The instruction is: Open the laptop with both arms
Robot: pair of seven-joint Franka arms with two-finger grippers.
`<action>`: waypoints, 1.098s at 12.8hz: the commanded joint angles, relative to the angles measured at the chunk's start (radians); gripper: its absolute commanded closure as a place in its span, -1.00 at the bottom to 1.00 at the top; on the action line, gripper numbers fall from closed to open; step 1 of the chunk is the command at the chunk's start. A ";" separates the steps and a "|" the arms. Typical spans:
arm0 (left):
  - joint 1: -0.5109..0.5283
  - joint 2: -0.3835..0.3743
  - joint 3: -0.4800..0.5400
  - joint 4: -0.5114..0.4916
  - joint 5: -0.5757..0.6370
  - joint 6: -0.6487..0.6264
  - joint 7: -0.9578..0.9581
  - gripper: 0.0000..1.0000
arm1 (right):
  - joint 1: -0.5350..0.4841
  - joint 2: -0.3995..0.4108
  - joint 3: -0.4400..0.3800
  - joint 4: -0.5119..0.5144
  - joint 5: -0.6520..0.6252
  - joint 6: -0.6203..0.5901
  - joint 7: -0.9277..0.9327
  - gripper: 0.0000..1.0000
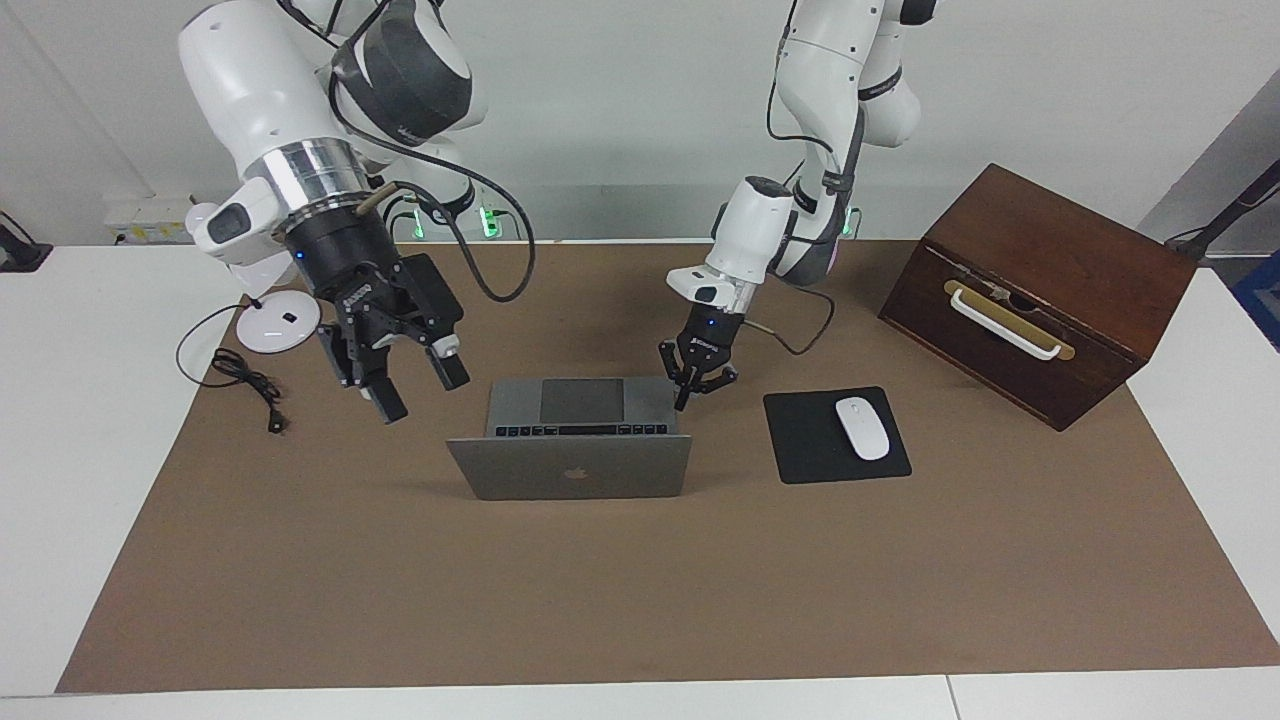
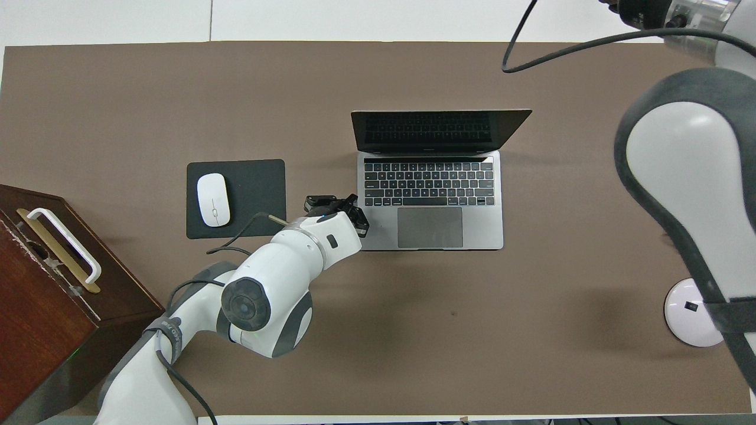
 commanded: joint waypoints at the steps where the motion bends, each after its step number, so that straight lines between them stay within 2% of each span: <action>1: 0.025 -0.024 0.004 0.032 -0.010 -0.100 0.021 1.00 | -0.053 -0.005 0.008 0.051 -0.094 -0.224 -0.034 -1.00; 3: 0.062 -0.035 0.008 0.059 -0.004 -0.161 0.058 1.00 | -0.072 -0.065 0.006 0.047 -0.143 -0.413 -0.060 -1.00; 5: 0.085 -0.038 0.011 0.125 -0.003 -0.302 0.084 1.00 | -0.079 -0.124 0.006 0.042 -0.262 -0.649 -0.059 -1.00; 8: 0.143 -0.064 0.013 0.208 0.025 -0.491 0.101 1.00 | -0.123 -0.212 0.008 -0.004 -0.414 -0.901 -0.095 -1.00; 11: 0.220 -0.107 0.013 0.274 0.109 -0.661 0.101 1.00 | -0.194 -0.315 0.008 -0.172 -0.417 -0.916 -0.154 -1.00; 12: 0.244 -0.120 0.011 0.279 0.132 -0.698 0.101 1.00 | -0.196 -0.327 0.008 -0.202 -0.417 -0.899 -0.143 -1.00; 14: 0.287 -0.166 0.013 0.282 0.158 -0.764 0.103 1.00 | -0.225 -0.320 0.006 -0.193 -0.413 -0.859 -0.115 -1.00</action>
